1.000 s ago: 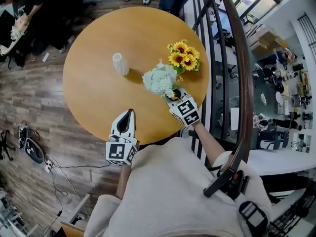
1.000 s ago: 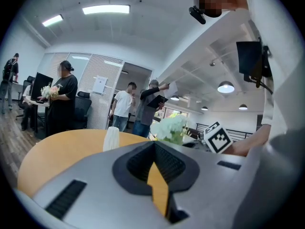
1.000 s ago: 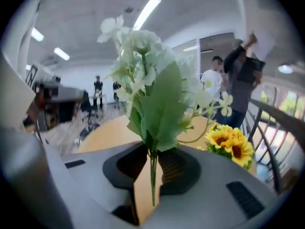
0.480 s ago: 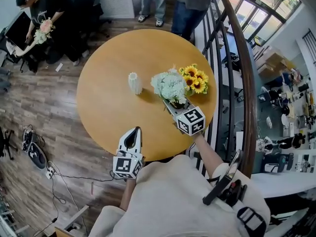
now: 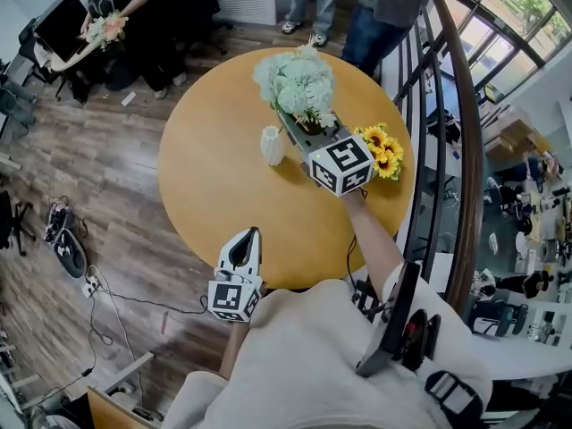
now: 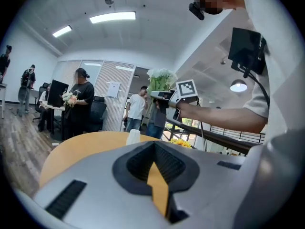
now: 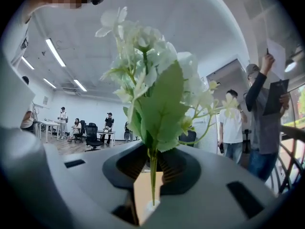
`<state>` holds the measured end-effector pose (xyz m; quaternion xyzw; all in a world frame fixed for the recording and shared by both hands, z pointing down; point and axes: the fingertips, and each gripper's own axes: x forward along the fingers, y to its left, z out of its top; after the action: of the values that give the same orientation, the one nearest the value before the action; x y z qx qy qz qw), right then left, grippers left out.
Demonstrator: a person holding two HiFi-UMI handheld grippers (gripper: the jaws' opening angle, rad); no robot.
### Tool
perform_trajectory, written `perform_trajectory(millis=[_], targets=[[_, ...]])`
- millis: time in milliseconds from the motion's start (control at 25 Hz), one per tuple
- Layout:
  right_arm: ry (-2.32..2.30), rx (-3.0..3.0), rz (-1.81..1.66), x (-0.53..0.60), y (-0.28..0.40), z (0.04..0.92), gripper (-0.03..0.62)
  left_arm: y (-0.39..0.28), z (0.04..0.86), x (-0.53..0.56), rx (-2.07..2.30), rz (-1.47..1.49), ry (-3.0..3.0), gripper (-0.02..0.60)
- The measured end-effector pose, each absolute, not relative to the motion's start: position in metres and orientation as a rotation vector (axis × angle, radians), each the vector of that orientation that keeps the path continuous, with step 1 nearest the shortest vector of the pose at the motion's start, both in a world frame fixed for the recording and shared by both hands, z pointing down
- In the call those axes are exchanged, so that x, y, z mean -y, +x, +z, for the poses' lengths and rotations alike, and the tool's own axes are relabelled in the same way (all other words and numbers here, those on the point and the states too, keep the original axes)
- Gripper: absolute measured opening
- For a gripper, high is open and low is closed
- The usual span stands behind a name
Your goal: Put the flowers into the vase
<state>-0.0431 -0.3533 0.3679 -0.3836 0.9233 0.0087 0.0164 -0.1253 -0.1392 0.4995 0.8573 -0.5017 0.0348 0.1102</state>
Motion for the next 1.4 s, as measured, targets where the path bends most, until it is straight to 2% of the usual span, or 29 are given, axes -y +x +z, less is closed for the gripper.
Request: perform_trajectory(millis=[320, 720, 880, 920, 1000, 1040, 1160, 1400], targets=[[-1.201, -2.942, -0.046, 0.377, -0.075, 0.419, 0.083, -0.156, 0.511, 0.134, 1.555, 0.118, 2.44, 0.006], [-1.282, -2.997, -0.134, 0.374, -0.082, 0.501, 0.086, -0.164, 0.515, 0.138, 1.564, 0.141, 2.41, 0.006], [-1.335, -3.035, -0.195, 0.374, -0.082, 0.527, 0.131, -0.164, 0.517, 0.138, 1.563, 0.148, 2.403, 0.006], [-1.342, -3.048, -0.232, 0.374, -0.082, 0.534, 0.154, -0.164, 0.517, 0.138, 1.561, 0.15, 2.403, 0.006], [-1.356, -3.065, -0.299, 0.376, -0.083, 0.545, 0.25, -0.164, 0.514, 0.14, 1.561, 0.152, 2.403, 0.006], [-1.366, -3.069, -0.319, 0.377, -0.083, 0.549, 0.264, -0.165, 0.514, 0.14, 1.562, 0.153, 2.402, 0.006], [-1.403, -3.079, -0.339, 0.378, -0.08, 0.561, 0.294, -0.165, 0.514, 0.141, 1.566, 0.154, 2.401, 0.006], [-1.455, -3.064, -0.424, 0.373, -0.068, 0.573, 0.296, -0.166, 0.512, 0.141, 1.557, 0.152, 2.408, 0.006]])
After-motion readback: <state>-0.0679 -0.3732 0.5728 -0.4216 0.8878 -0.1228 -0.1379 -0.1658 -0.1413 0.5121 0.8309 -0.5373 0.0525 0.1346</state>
